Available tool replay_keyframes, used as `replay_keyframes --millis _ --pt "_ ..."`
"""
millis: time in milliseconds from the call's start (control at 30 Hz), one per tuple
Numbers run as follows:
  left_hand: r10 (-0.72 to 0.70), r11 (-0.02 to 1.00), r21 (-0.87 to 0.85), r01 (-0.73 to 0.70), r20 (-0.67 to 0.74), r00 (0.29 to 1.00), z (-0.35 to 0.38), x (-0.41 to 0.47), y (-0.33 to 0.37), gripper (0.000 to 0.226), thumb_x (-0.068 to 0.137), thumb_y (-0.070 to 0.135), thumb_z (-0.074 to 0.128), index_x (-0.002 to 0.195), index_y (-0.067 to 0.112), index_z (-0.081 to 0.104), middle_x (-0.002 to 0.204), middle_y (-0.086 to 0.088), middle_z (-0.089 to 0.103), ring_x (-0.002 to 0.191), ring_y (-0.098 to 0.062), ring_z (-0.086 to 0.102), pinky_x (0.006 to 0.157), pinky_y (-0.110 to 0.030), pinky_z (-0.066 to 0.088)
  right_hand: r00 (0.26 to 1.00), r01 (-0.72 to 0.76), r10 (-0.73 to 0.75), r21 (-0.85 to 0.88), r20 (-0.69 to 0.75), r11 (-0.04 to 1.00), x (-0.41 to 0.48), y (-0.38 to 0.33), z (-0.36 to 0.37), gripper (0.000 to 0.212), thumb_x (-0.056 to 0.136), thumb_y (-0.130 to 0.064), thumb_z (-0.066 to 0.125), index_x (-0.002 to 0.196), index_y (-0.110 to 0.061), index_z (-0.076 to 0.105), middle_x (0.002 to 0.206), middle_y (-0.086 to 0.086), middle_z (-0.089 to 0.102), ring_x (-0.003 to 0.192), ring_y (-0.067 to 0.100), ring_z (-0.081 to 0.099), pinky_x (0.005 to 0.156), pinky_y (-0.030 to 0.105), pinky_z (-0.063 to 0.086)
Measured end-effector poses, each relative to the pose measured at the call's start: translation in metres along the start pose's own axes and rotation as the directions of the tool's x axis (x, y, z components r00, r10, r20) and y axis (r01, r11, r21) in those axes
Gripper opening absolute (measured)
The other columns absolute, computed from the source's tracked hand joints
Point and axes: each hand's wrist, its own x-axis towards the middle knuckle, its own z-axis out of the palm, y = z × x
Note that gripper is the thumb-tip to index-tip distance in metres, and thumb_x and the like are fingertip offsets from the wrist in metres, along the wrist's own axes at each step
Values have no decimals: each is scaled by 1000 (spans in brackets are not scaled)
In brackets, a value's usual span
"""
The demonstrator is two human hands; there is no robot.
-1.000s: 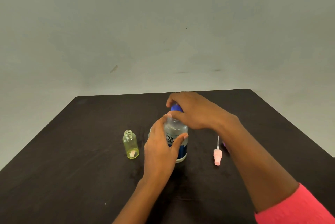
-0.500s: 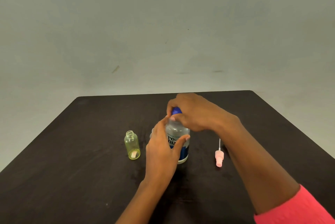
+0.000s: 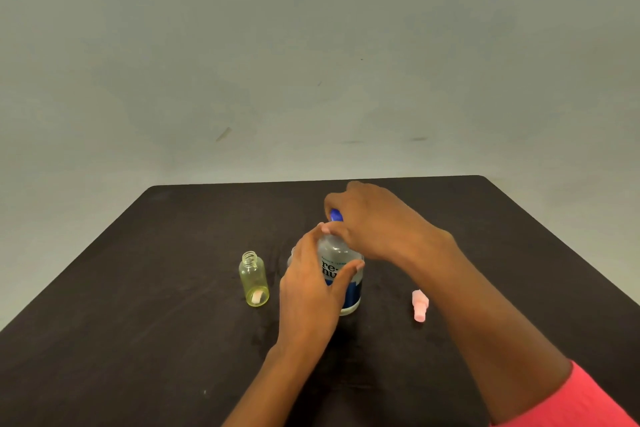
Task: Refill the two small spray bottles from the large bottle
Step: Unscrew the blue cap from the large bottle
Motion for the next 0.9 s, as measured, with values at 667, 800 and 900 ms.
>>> replay_keyframes --millis 667,800,900 --pt "19 1000 -20 -19 -7 1000 0 -1 -1 62 76 47 69 129 30 42 119 18 52 110 0 49 88 -19 42 984 102 -126 175 130 979 -3 2 -23 44 88 -19 62 129 -25 49 128 -2 50 115 17 50 90 26 44" --pt "14 1000 -8 -14 -2 1000 1 0 -2 59 77 47 69 127 28 44 119 13 57 111 -5 53 89 -22 45 998 -60 61 7 -14 998 3 5 -13 41 87 -57 53 103 -19 55 103 1 57 91 19 54 75 31 44" --pt "12 1000 -2 -12 3 1000 0 -1 -2 65 77 48 68 132 28 41 125 12 54 115 -4 50 89 -18 40 1000 -11 11 34 1 999 4 4 -11 24 93 -40 52 94 -17 58 97 2 62 86 19 56 69 28 44"
